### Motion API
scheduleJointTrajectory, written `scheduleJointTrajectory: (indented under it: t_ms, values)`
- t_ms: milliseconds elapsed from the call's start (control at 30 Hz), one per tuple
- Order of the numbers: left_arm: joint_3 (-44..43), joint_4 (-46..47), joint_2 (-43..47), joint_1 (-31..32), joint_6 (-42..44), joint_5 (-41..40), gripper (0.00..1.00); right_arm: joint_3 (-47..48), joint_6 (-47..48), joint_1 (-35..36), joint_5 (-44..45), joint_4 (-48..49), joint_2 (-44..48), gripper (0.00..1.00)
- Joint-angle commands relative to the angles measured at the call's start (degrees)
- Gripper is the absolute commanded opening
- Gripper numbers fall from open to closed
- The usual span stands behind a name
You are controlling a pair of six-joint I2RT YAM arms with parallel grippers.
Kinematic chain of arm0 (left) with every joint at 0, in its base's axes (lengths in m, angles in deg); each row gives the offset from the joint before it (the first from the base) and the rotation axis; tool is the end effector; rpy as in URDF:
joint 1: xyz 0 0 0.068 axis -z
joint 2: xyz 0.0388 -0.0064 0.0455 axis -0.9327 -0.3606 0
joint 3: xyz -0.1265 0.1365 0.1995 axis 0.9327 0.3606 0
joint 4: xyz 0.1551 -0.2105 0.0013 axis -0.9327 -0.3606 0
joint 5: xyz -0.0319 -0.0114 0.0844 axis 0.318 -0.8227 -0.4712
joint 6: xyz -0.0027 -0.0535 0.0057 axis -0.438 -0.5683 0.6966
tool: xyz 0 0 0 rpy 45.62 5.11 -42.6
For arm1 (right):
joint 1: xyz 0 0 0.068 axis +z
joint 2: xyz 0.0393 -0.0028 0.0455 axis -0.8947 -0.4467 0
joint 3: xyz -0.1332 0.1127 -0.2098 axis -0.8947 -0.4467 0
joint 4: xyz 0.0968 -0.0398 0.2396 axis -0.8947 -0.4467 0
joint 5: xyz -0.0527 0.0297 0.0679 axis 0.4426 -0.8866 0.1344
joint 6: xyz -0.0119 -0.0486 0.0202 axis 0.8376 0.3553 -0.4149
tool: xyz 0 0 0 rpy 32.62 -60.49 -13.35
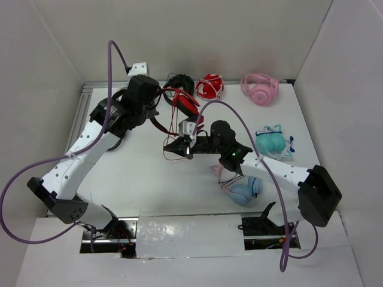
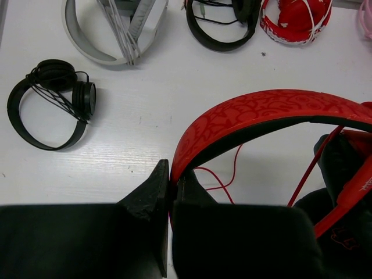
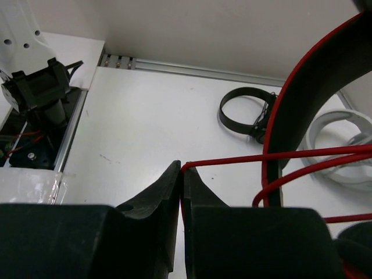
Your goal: Wrap the headphones
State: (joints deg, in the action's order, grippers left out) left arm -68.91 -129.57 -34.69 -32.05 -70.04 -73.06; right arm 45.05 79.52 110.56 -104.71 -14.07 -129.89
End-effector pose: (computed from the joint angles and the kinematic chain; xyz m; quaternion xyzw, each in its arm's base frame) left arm 0.2406 -0.1545 0.4621 -0.1382 0.8403 -0.0540 0.5214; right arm 0.1939 0.2418 0.3120 -0.5492 0.4543 0.4139 0.5663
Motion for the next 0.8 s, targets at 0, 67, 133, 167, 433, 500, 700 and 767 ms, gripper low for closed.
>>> scheduleJointTrajectory:
  t_ms: [0,67,133,167,433,500,700,767]
  values:
    - [-6.6,21.3,3.4,-0.5,-7.1,-3.7,0.00,-2.3,-2.7,5.4,-10.8,-3.1,-3.5,0.11]
    - [-6.8,21.6,4.0,-0.2,-6.7,-3.7,0.00,-3.1,-3.9,6.2,-5.0,-0.1,-4.0,0.12]
    - [-6.2,22.5,4.6,0.0,-6.7,-3.3,0.00,-4.0,-5.6,7.5,0.9,3.8,-3.9,0.16]
    - [-6.0,22.9,4.8,0.1,-6.1,-3.1,0.00,-4.9,-5.8,7.8,3.2,4.9,-3.9,0.16]
    - [-5.6,23.9,5.7,1.3,-5.4,-2.2,0.00,-9.8,-9.5,8.3,20.4,17.6,-2.7,0.17]
    - [-5.4,24.4,6.1,1.5,-5.1,-2.1,0.00,-10.4,-9.7,8.4,22.2,19.5,-2.7,0.18]
    - [-5.3,27.0,8.1,2.7,-2.5,-1.9,0.00,-8.6,-9.2,8.4,23.9,19.6,-6.9,0.19]
    - [-5.7,27.8,8.4,3.7,-1.9,-2.4,0.00,-7.7,-9.9,8.3,23.6,20.3,-10.2,0.19]
